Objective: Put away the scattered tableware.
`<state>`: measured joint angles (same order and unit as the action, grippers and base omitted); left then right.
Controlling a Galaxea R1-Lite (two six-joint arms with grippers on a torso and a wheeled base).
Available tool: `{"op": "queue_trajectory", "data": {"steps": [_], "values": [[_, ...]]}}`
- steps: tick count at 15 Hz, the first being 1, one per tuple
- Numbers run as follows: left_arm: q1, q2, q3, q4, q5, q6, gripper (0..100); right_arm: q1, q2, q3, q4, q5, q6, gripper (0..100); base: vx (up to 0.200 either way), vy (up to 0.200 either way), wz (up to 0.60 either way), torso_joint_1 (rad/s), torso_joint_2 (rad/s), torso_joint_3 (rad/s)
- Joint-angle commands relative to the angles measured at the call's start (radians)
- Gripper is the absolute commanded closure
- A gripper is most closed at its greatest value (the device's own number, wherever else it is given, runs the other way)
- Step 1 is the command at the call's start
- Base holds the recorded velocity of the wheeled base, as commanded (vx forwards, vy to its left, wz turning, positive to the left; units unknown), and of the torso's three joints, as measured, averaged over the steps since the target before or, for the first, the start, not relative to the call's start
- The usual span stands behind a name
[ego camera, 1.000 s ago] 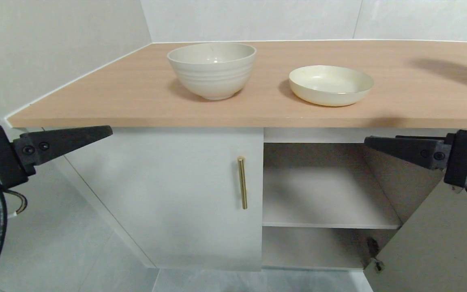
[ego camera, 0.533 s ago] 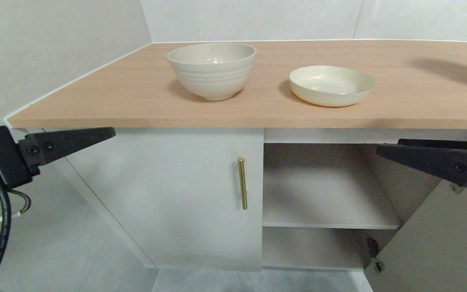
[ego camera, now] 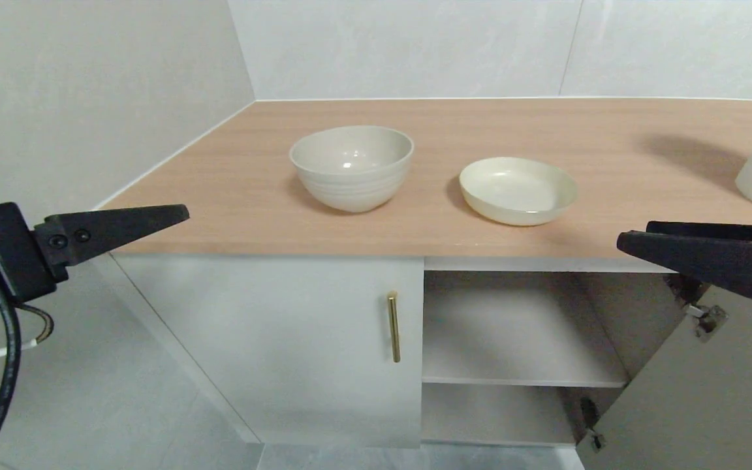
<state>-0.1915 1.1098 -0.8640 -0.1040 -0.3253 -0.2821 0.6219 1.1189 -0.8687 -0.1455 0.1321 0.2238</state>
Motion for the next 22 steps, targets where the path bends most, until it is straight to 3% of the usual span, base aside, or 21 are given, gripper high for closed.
{"op": "queue_trajectory", "data": {"steps": [1, 7, 10, 12, 14, 15, 16, 17, 20, 21, 22], "values": [[0.0, 0.016, 0.0, 0.0, 0.0, 0.0, 0, -0.001, 0.009, 0.002, 0.001, 0.0, 0.0, 0, 0.0, 0.0, 0.0, 0.027, -0.52, -0.256], [0.0, 0.088, -0.049, 0.0, -0.001, 0.0, 0, -0.004, 0.064, -0.006, -0.011, -0.002, -0.001, 0, 0.0, 0.0, 0.0, 0.276, -0.48, -0.262], [0.007, 0.196, -0.145, 0.001, 0.008, 0.0, 0, -0.041, 0.19, -0.006, -0.134, -0.026, -0.018, 0, 0.0, 0.0, 0.0, 0.163, -0.33, -0.172], [0.007, 0.26, -0.217, 0.007, 0.009, 0.0, 0, -0.073, 0.271, -0.062, -0.147, -0.092, -0.02, 0, 0.0, 0.0, 0.0, 0.046, -0.08, -0.036], [0.0, 0.347, -0.314, 0.043, 0.038, 0.0, 0, -0.064, 0.358, -0.154, -0.121, -0.246, -0.018, 0, 0.0, 0.0, 0.0, 0.0, 0.0, 0.0], [-0.006, 0.381, -0.359, 0.092, 0.086, 0.0, 0, -0.039, 0.394, -0.197, -0.089, -0.351, -0.018, 0, 0.0, 0.0, 0.0, 0.0, 0.0, 0.0], [-0.009, 0.39, -0.371, 0.11, 0.109, 0.0, 0, -0.03, 0.406, -0.216, -0.077, -0.384, -0.017, 0, 0.0, 0.0, 0.0, 0.0, 0.0, 0.0], [-0.031, 0.417, -0.403, 0.15, 0.17, 0.0, 0, -0.025, 0.437, -0.269, -0.039, -0.45, -0.008, 0, 0.0, 0.0, 0.0, 0.0, 0.0, 0.0], [-0.154, 0.519, -0.446, 0.17, 0.425, -0.002, 0, -0.03, 0.438, -0.322, 0.116, -0.473, 0.057, 0, 0.0, 0.0, 0.0, 0.0, 0.0, 0.0], [-0.184, 0.536, -0.457, 0.162, 0.482, -0.019, 0, -0.03, 0.438, -0.322, 0.116, -0.474, 0.072, 0, 0.0, 0.0, 0.0, 0.0, 0.0, 0.0], [-0.227, 0.55, -0.466, 0.149, 0.505, -0.077, 0, -0.031, 0.441, -0.32, 0.116, -0.486, 0.081, 0, 0.0, 0.0, 0.0, 0.0, 0.0, 0.0]]}}
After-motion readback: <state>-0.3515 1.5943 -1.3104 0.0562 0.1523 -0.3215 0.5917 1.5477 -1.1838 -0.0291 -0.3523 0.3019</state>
